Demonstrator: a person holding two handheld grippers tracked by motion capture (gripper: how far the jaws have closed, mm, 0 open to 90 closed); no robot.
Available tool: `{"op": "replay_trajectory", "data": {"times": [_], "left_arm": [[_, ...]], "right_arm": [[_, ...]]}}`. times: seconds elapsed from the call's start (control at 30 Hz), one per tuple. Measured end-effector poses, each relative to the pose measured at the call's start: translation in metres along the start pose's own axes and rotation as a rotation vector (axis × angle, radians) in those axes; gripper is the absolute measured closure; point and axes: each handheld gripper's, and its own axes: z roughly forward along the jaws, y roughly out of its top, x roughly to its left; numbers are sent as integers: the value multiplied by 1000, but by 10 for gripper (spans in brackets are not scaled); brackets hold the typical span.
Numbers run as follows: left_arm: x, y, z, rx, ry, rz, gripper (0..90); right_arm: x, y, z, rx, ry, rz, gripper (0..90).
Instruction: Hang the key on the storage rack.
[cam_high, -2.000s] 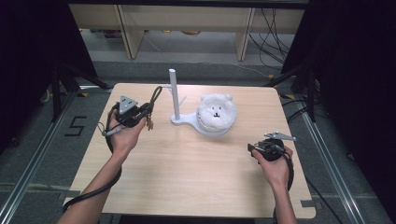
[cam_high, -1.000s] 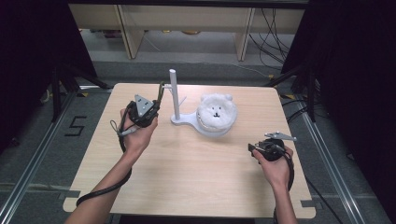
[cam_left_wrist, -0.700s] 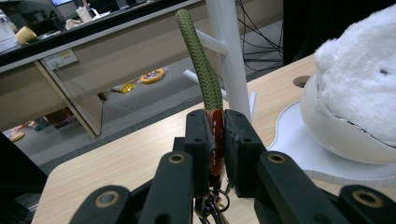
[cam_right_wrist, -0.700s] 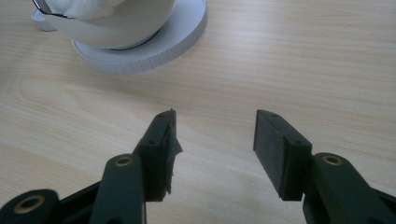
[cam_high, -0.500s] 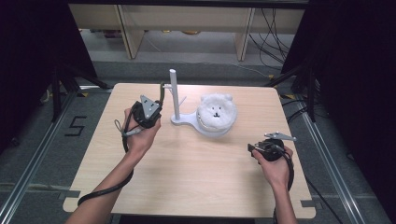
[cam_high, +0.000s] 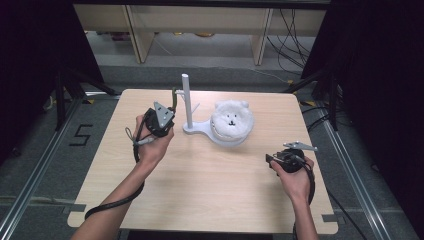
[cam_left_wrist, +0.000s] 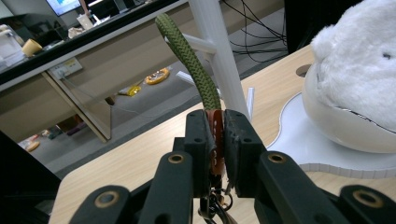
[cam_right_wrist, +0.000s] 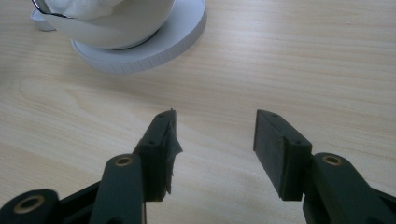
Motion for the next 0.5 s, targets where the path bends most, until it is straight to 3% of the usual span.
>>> {"op": "replay_trajectory", "data": {"times": [0.1,0.5], "left_arm": [[-2,0,2,11,7,31,798],[-8,-1,11,35,2,54,796]], "right_arm": [[0,0,1,2,-5,-3,503],[0,0,0,3,-9,-5,502]]}}
